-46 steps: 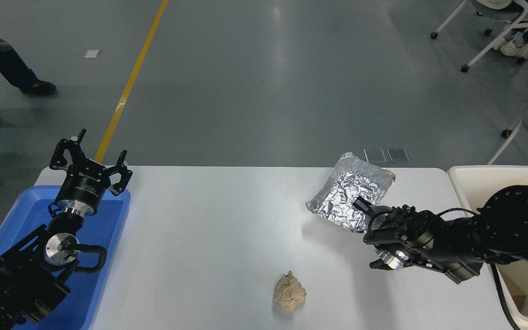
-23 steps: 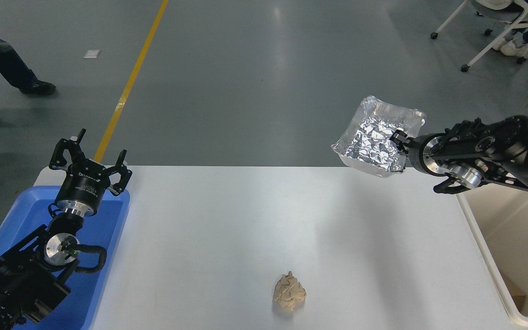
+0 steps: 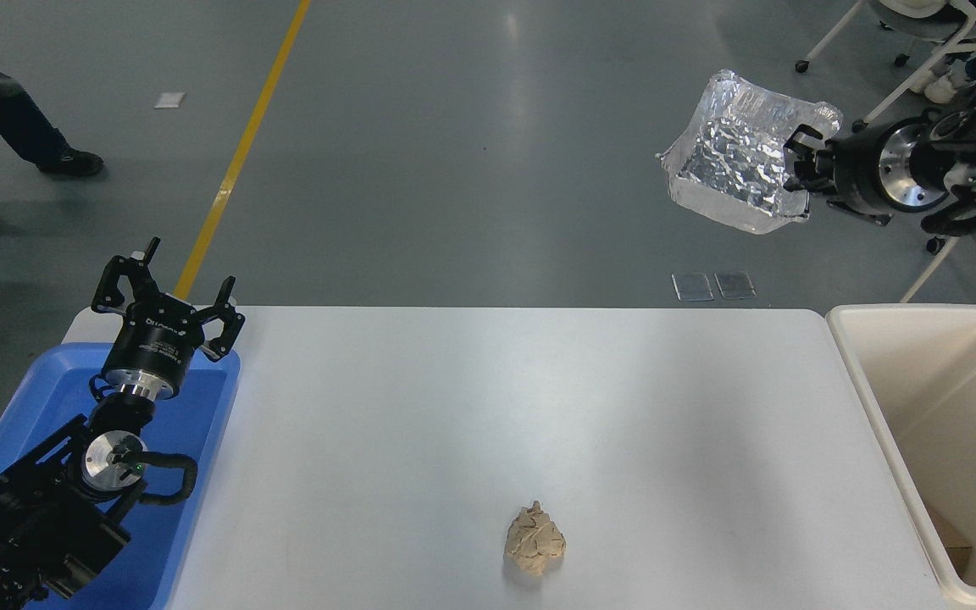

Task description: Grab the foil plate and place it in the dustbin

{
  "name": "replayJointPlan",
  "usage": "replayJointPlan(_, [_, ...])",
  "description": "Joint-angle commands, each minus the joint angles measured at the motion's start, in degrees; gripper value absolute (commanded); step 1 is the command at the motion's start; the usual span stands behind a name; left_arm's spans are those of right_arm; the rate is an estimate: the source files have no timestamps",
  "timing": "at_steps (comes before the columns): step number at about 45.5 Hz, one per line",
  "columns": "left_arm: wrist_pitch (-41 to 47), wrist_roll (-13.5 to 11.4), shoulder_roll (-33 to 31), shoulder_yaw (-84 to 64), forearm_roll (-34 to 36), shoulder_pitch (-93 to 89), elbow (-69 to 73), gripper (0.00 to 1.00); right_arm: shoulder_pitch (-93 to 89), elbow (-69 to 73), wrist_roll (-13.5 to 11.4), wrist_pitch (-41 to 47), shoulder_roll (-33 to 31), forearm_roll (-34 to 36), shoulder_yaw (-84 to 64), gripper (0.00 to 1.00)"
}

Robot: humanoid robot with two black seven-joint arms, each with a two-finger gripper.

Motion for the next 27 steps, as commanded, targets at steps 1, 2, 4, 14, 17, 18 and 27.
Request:
replayJointPlan(1, [0.00,0.00,0.00,0.01,0.02,-0.04,0.04,0.99,0.79,-0.21,-0.10,1.39,-0.91,-0.45,-0.74,0.00])
replayJointPlan(2, [0.00,0.00,0.00,0.01,0.02,0.04,0.04,0.99,0.61,-0.38,-0.10,1.39,-0.91,-0.80,-1.00,0.00])
replayJointPlan(4, [0.00,0.00,0.00,0.01,0.02,-0.04,0.04,0.99,0.17,-0.74,-0.10,1.39,-0.91,-1.41,-2.05,0.00])
replayJointPlan(14, [0.00,0.00,0.00,0.01,0.02,0.04,-0.05,0.99,-2.81,-6.18,-0.01,1.13,-2.40,-1.85,-5.92,0.00])
replayJointPlan(17, [0.00,0.00,0.00,0.01,0.02,0.04,0.04,0.99,-4.04,-8.03,-0.01,1.13,-3.72,-1.94,-6.63,0.00])
replayJointPlan(18, [0.00,0.00,0.00,0.01,0.02,0.04,-0.05,0.99,-4.57,-8.73,-0.01,1.04,-4.16,-1.94,-6.80,0.00])
replayJointPlan(27, [0.00,0.00,0.00,0.01,0.02,0.04,0.04,0.99,-11.95,-19.17,-0.01,0.52,-7.06,-1.94,-10.84,0.00])
